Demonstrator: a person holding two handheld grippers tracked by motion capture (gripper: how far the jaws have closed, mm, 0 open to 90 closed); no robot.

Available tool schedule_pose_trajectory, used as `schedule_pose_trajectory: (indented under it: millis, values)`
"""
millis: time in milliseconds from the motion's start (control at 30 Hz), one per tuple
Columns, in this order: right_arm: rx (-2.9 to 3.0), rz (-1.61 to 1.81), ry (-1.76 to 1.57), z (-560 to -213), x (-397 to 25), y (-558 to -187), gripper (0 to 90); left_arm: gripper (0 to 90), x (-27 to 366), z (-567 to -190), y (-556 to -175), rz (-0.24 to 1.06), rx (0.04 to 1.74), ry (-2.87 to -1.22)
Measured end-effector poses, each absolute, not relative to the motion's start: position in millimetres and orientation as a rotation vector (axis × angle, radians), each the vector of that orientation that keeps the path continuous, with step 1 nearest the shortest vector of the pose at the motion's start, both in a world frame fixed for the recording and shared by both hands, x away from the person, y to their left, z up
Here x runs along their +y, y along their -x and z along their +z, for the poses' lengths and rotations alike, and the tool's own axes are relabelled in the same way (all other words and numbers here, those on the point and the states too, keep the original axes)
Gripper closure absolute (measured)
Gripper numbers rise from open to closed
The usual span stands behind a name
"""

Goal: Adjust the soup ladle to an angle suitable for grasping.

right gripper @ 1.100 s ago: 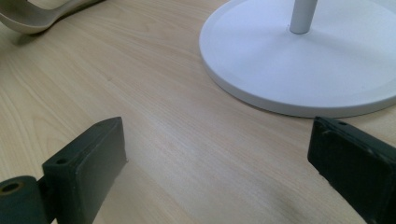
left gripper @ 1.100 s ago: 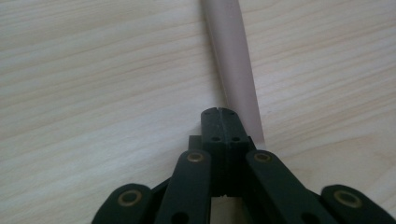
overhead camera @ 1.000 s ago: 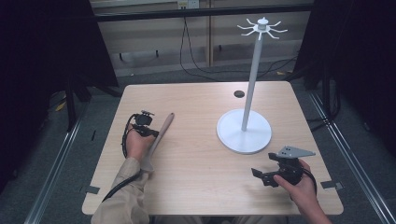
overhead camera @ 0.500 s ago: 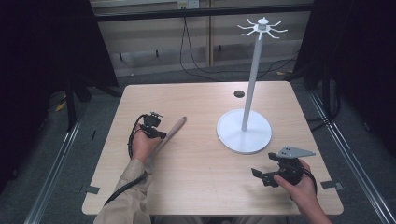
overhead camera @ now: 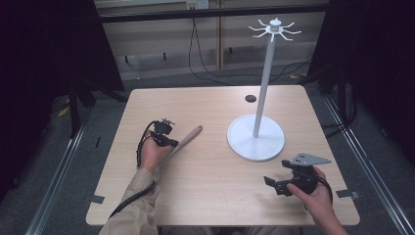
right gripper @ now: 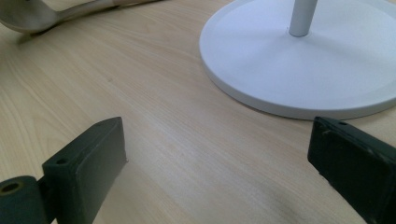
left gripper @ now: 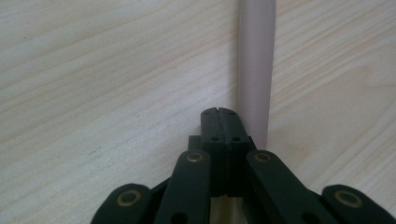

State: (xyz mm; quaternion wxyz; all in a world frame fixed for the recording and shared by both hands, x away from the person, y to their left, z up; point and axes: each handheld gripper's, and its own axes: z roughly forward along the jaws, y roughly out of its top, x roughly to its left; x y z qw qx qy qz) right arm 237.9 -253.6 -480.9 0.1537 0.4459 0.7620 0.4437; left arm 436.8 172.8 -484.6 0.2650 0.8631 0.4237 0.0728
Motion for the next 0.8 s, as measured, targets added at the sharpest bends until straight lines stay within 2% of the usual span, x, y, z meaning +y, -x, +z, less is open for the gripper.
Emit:
schedule_pose_trajectory:
  millis: [467,667,800]
  values:
    - [2.192,1.262,-1.284,-482,-254,-237,3.9,81.0,184,-481,-436,0.206,1.163,-2.354]
    - [2.191,1.262,-1.268,-481,-253,-237,3.9,74.7,186,-471,-433,0.240,1.171,-2.353]
    - [2.191,1.264,-1.272,-481,-253,-237,3.9,67.0,187,-462,-430,0.205,1.150,-2.383]
